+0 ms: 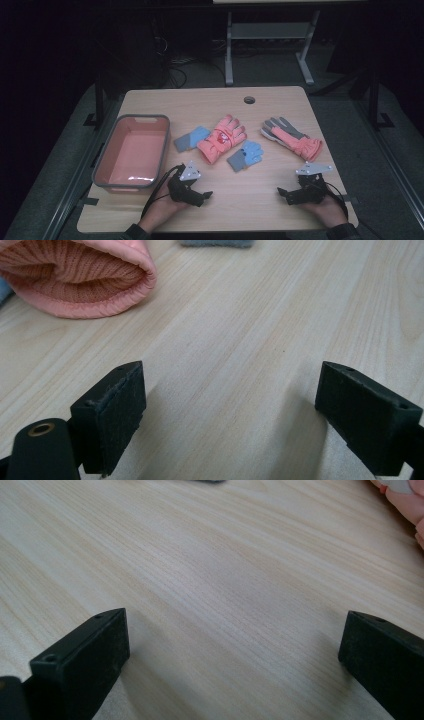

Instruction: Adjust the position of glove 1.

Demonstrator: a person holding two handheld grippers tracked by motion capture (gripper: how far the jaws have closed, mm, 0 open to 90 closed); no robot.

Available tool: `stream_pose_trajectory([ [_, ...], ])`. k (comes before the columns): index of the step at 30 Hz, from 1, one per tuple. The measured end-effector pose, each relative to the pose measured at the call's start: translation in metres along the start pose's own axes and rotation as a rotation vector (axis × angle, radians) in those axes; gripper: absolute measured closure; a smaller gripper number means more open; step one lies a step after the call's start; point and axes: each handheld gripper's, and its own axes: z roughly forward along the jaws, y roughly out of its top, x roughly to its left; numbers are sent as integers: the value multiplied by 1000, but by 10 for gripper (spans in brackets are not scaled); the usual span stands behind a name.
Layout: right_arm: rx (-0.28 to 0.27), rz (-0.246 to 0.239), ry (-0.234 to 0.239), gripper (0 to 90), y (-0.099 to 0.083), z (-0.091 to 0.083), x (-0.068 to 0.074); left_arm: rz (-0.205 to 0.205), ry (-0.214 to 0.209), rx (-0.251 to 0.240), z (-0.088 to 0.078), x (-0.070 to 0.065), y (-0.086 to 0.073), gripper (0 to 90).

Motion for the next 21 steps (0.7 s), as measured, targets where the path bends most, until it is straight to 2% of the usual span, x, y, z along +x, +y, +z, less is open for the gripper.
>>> stream_pose_trajectory([
  [7,0,1,-1,0,0,0,0,10,-6,0,-1,0,-1,122],
  [12,1,5,1,0,1,1,0,36,-37,-2,-3,4,-3,121],
  [18,10,10,-2,17,4,1,3,29,-37,-8,-6,3,-6,122],
  [20,16,10,-7,57,5,1,3,30,-39,-9,-7,4,-7,122],
  [21,21,25,2,64,9,0,3,26,-39,-13,-7,4,-8,122],
])
